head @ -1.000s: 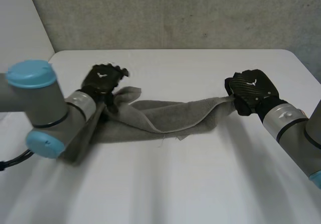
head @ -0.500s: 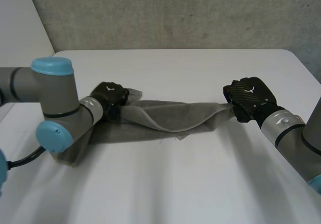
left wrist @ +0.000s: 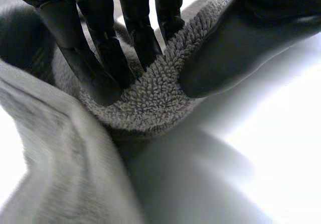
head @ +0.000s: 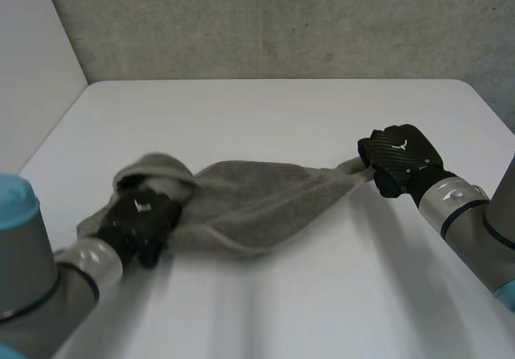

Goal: Fold the towel.

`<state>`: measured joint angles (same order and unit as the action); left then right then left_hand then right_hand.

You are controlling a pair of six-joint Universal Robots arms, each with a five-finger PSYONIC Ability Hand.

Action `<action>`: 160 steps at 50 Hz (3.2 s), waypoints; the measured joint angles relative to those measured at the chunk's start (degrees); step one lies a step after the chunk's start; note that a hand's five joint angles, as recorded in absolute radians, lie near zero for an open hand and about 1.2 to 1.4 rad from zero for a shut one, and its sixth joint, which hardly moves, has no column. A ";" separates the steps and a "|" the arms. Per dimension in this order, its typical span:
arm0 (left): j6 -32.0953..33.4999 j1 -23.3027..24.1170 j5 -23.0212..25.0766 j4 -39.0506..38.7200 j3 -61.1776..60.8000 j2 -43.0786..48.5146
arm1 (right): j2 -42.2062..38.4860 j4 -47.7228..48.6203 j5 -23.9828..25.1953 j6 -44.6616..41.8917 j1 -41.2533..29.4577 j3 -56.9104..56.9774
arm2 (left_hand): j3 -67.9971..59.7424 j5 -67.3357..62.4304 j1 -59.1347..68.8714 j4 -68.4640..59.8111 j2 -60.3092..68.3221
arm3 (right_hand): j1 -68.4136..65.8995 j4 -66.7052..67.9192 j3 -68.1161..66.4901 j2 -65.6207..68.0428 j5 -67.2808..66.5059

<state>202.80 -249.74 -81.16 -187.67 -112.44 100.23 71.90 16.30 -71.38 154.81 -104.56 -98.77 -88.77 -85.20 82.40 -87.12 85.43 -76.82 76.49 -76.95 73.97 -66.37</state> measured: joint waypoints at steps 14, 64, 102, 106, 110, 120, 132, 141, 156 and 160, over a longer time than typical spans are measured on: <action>-0.01 4.44 -0.21 1.43 7.91 -0.31 | 0.00 -0.70 0.90 -1.38 -0.57 -0.38 | 50.37 47.34 -43.46 48.04 -46.66 | -0.01 0.00 0.00 0.00 0.00; 29.97 16.26 -14.74 1.54 46.67 38.29 | -0.73 -0.75 1.32 -3.23 -2.50 -2.40 | 9.70 6.60 -3.10 8.08 -6.85 | -0.01 0.00 0.00 0.00 0.00; -28.67 -8.29 -6.38 17.76 61.00 13.96 | -1.16 -38.89 1.11 -9.58 -1.81 47.38 | 0.17 -0.17 1.11 0.00 0.85 | -0.06 0.38 0.00 0.00 0.00; -29.28 -9.67 -2.39 22.04 59.31 14.88 | -3.52 -42.95 0.81 -14.95 -2.17 47.89 | 0.16 -0.17 1.11 0.00 0.85 | -0.06 0.38 0.00 0.00 0.00; -28.84 -10.15 -0.02 26.16 57.48 17.85 | -6.72 -46.37 0.32 -19.79 -2.49 47.88 | 0.14 -0.17 1.11 0.00 0.86 | -0.06 0.38 0.00 0.00 0.00; -23.40 -9.51 0.41 26.38 61.17 23.38 | -15.28 -44.27 -3.83 -22.69 -4.59 57.02 | 0.11 -0.17 1.11 0.00 0.83 | -0.07 0.38 0.00 0.00 0.00; -27.96 -8.06 5.22 -0.28 64.37 13.52 | -8.61 -1.02 -8.08 -6.24 -9.22 54.58 | 0.05 -0.17 1.11 0.00 0.83 | -0.07 0.38 0.00 0.00 -0.02; -33.53 -9.70 9.97 -6.24 56.73 10.31 | -6.94 -11.76 -6.71 -5.56 -8.40 50.01 | 0.03 -0.18 1.11 0.00 0.83 | -0.08 0.38 0.00 0.00 -0.70; -9.10 -15.64 21.22 -5.54 25.17 12.08 | -10.80 -28.93 -4.43 -21.49 -5.36 30.32 | -0.05 -0.18 1.11 0.00 0.83 | -0.08 0.38 0.00 0.00 -0.71; -3.50 -18.02 24.09 -5.60 16.06 10.93 | -8.62 -27.96 -3.37 -22.68 -3.43 21.43 | -0.09 -0.18 1.11 0.00 0.83 | -0.08 0.38 0.00 0.00 -0.71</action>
<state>199.31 -267.76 -57.08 -193.27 -96.38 111.17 63.28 -11.66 -74.74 132.12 -107.99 -77.34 -88.85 -85.38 83.51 -87.12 86.26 -76.90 76.87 -76.95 73.97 -67.08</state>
